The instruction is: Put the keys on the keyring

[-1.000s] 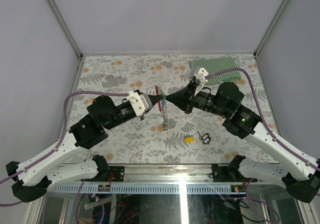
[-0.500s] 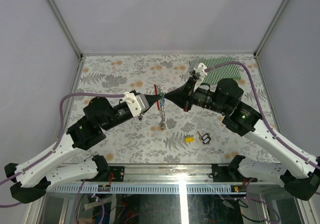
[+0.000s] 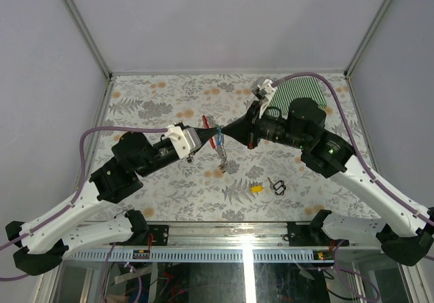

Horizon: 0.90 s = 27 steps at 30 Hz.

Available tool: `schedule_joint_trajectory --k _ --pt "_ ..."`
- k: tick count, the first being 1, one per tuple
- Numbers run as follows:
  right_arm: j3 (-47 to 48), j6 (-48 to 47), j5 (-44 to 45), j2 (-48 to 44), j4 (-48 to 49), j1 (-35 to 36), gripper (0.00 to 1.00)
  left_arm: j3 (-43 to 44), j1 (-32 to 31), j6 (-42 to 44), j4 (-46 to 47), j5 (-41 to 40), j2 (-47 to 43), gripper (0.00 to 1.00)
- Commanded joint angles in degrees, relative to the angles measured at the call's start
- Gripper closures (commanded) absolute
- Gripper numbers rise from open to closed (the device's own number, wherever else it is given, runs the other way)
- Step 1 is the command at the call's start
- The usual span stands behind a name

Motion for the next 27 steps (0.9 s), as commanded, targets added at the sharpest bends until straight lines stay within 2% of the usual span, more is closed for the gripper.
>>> schedule_joint_trajectory --k 1,11,16,23,27 --pt "3.19 1.63 -1.63 0.91 -1.03 -0.07 0.97 0.26 -0.36 -0.28 5.38 1.79 -1.22 1.00" --pt "2.68 -2.16 -1.02 -1.49 -1.82 -0.12 0.71 0.26 -0.33 -0.52 5.33 1.92 -1.26 1.00" --pt "-1.70 -6.62 -4.19 -6.25 4.10 -0.10 0.58 -0.04 -0.31 -1.53 5.79 1.97 -1.53 1.00" --pt "-12.77 -14.36 -4.95 -15.01 19.47 -0.09 0.56 -2.13 -0.35 -6.52 9.70 2.96 -3.60 1.00" --pt "-16.30 -19.41 -8.93 -16.79 25.46 -0.05 0.56 -3.54 -0.33 -11.21 13.57 6.89 -4.49 1.00"
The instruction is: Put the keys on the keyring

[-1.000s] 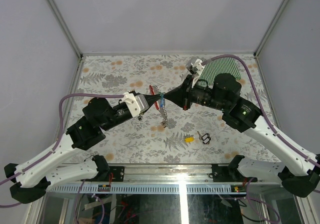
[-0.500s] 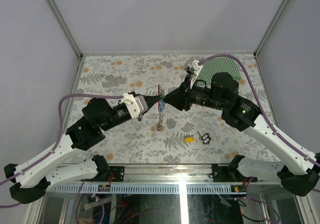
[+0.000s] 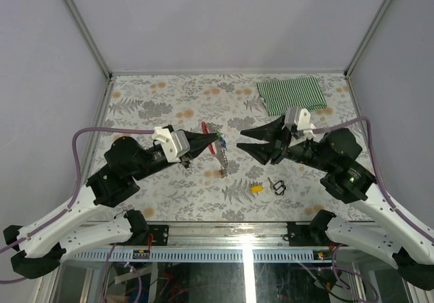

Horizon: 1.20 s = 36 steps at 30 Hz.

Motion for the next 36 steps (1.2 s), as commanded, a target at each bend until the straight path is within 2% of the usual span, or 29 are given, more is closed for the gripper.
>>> schedule_joint_trajectory --k 1,10,13,18,21,25,27,30,36 --pt "-1.96 -7.37 -5.57 -1.03 12.13 -0.07 0.56 -1.30 -0.33 -6.68 11.16 5.08 -1.61 1.00" --pt "3.38 -6.55 -17.92 2.06 8.90 -0.02 0.58 -6.27 1.10 -16.77 23.65 13.30 -3.11 1.00" --pt "3.39 -5.53 -18.17 2.36 9.38 -0.02 0.58 -6.42 5.32 -21.93 26.10 18.44 -1.83 1.00" --pt "3.63 -5.59 -16.56 2.11 8.78 -0.03 0.58 -9.06 15.91 -34.04 37.37 29.70 0.11 1.00" --pt "4.35 -5.62 -15.90 2.55 8.43 -0.04 0.58 -10.16 19.84 -38.12 42.64 32.48 0.68 1.00" --pt "5.84 -4.72 -15.70 5.25 8.86 -0.42 0.57 -10.45 22.24 -39.05 43.43 33.85 0.86 1.00" --pt "5.91 -1.67 -18.74 7.29 12.44 -2.57 0.56 -10.33 23.26 -39.23 43.27 34.28 0.74 1.00" --pt "4.88 6.67 -24.87 10.22 23.05 -6.80 0.55 -10.27 24.45 -40.18 43.89 35.20 0.74 1.00" --pt "6.01 10.92 -29.42 13.69 30.02 -7.08 0.55 -9.81 24.84 -40.34 43.73 37.03 0.94 1.00"
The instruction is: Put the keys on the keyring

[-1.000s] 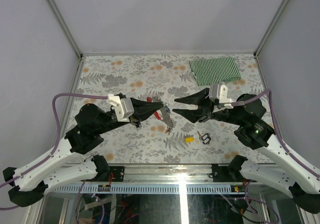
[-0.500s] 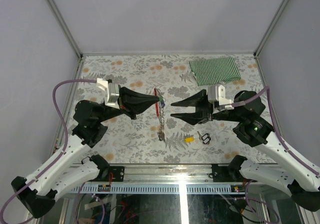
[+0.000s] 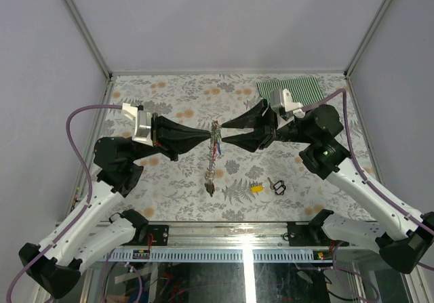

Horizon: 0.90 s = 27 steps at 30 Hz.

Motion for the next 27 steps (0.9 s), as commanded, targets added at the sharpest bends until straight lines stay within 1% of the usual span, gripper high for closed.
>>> schedule_joint_trajectory --k 1,7,14,19,22,27 --pt "2.33 6.28 -6.09 1.12 11.71 -0.23 0.56 0.71 0.48 -0.95 4.94 2.09 -0.59 1.00" --pt "1.36 7.19 -6.63 1.77 13.87 -0.02 0.57 0.90 0.51 -0.39 4.16 2.64 -0.59 1.00" --pt "2.74 3.35 -4.59 3.82 9.98 2.08 0.59 1.47 0.51 -0.04 3.61 3.63 -0.40 1.00" --pt "2.85 1.60 -3.96 4.60 8.32 3.23 0.62 1.59 0.51 -0.08 3.52 3.64 -0.37 1.00" --pt "2.34 1.55 -3.73 4.46 8.31 3.45 0.65 1.75 0.48 -0.03 3.45 3.76 -0.42 1.00" --pt "1.64 1.68 -3.41 4.17 8.57 3.64 0.73 1.79 0.49 0.07 3.43 3.69 -0.45 1.00"
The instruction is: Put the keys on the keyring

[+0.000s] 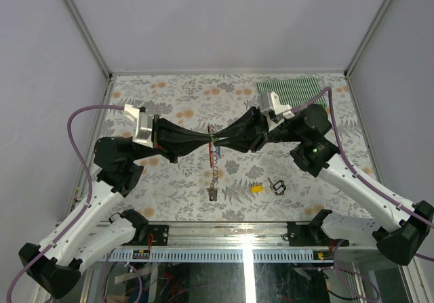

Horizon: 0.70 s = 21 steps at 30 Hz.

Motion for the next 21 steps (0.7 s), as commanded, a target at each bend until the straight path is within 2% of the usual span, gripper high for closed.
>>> schedule_joint_trajectory --k 1,5,8,11,12,15,18,21 --pt "1.44 -0.67 1.38 -0.46 2.17 0.72 0.74 1.75 0.50 0.31 3.52 0.23 -0.53 1.00" --pt "1.18 -0.23 1.18 -0.25 2.59 0.72 0.80 1.59 0.51 0.25 3.54 -0.12 -0.70 1.00" --pt "0.81 0.45 1.16 -0.11 3.27 0.80 0.88 1.49 0.46 0.45 3.35 -0.51 -0.92 1.00" --pt "1.00 0.84 1.27 -0.10 3.09 0.81 1.00 1.53 0.51 0.62 3.01 -0.87 -1.29 1.00" --pt "1.41 0.46 1.44 -0.30 2.11 0.80 1.00 1.54 0.46 0.75 2.75 -0.96 -1.28 1.00" --pt "4.22 -4.70 3.13 -1.28 -6.35 0.81 1.00 2.04 0.49 1.57 1.17 -0.12 -1.11 0.87" --pt "9.10 -12.91 5.71 -1.85 -21.56 0.76 1.00 3.08 0.51 4.09 -3.30 1.19 -1.18 0.69" --pt "14.13 -19.64 8.62 -1.51 -35.38 0.77 1.00 4.44 0.50 7.82 -9.04 2.36 -1.24 0.63"
